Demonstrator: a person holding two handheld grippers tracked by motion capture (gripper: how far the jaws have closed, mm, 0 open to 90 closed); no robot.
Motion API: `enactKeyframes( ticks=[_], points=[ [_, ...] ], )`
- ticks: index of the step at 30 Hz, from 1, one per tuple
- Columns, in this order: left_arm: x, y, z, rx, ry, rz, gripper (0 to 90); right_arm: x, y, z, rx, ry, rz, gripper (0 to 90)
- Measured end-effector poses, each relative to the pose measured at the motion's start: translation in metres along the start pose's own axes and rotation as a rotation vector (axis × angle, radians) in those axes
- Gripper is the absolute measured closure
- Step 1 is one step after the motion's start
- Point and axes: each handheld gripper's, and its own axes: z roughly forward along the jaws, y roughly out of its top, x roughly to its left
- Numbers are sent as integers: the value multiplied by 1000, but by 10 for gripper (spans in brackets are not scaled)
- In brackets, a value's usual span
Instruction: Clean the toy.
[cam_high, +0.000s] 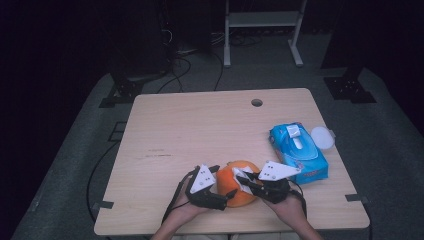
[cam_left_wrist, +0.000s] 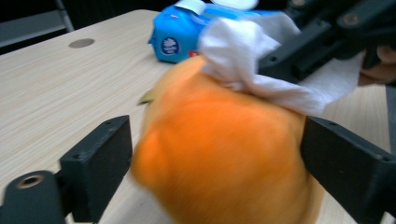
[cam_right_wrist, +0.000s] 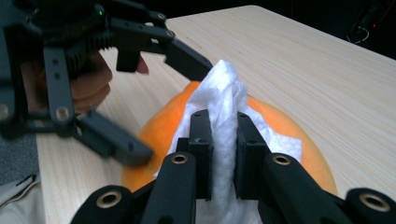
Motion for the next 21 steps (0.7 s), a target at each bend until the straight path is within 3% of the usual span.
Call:
enactKeyframes(
  ticks=[3, 5, 6, 7, 10, 11, 14, 17, 21],
  points=[
    [8, -3, -1, -3, -17, -81, 69, -4, -3, -3, -7, 3, 22, 792],
    [11, -6, 3, 16, -63, -134, 85, -4, -3, -4, -9, 7, 28, 792],
    [10, -8, 4, 17, -100, -135, 146, -3, -3, -3, -8, 8, 26, 792],
    [7, -10, 6, 15, -112, -121, 221, -2, -1, -3, -9, 11, 28, 791],
    [-1, -5, 6, 22, -91, -42, 256, 6, 4, -2, -26, 14, 2, 791],
    [-5, -4, 6, 21, -85, -4, 263, 9, 6, -1, -41, 35, -3, 791],
    [-12, -2, 5, 29, -72, 67, 271, 20, 12, 5, -23, 60, -46, 792],
    [-11, -3, 4, 16, -76, 67, 287, 19, 12, 5, -13, 46, -66, 793],
    [-11, -4, 5, 9, -80, 66, 285, 4, 10, -6, -17, -28, -36, 793]
  ],
)
